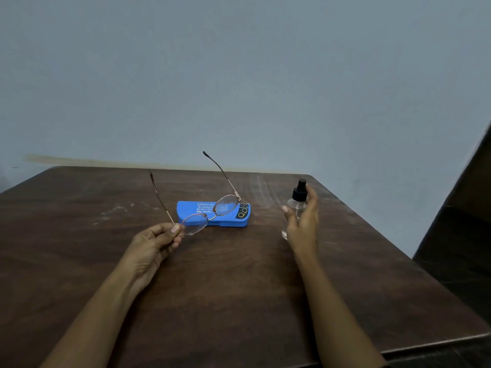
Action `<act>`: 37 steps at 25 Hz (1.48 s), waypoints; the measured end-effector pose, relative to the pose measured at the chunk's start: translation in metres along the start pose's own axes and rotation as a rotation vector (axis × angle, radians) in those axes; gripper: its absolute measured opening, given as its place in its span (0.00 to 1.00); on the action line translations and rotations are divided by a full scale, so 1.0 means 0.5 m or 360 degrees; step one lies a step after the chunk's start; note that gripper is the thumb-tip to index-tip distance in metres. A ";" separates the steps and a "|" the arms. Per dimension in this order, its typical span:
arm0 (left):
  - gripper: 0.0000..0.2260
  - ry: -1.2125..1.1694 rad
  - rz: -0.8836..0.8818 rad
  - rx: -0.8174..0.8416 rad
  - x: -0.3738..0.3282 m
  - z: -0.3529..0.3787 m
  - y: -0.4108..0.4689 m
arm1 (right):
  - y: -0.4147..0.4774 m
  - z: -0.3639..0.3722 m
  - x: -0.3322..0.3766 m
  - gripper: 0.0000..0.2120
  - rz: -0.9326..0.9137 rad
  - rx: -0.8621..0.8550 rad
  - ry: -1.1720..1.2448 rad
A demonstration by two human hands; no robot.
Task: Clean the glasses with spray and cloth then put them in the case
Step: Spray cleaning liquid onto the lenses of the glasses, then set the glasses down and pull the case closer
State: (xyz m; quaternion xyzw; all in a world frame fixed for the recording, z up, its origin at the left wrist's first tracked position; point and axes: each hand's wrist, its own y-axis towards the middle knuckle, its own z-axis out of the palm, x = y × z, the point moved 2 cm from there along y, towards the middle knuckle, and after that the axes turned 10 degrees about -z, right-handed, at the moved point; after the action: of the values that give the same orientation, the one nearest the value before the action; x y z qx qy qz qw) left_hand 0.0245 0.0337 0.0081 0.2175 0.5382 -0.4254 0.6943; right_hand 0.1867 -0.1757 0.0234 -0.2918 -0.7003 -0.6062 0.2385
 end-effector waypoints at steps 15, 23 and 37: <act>0.07 0.0083 0.0103 0.0024 0.011 -0.006 0.010 | -0.019 -0.007 0.028 0.22 -0.0261 -0.0311 -0.0294; 0.06 0.0211 0.0202 0.0028 0.017 -0.010 0.013 | -0.047 0.070 0.053 0.10 -0.0152 0.0478 0.0137; 0.06 0.0674 0.0510 -0.0294 0.008 -0.016 0.013 | -0.050 0.076 0.034 0.11 0.0330 0.0521 0.0551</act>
State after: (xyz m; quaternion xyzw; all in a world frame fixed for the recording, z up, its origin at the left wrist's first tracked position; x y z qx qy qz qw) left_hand 0.0257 0.0421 0.0007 0.3196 0.6666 -0.2045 0.6416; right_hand 0.1582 -0.1383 0.0116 -0.2115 -0.7041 -0.4981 0.4597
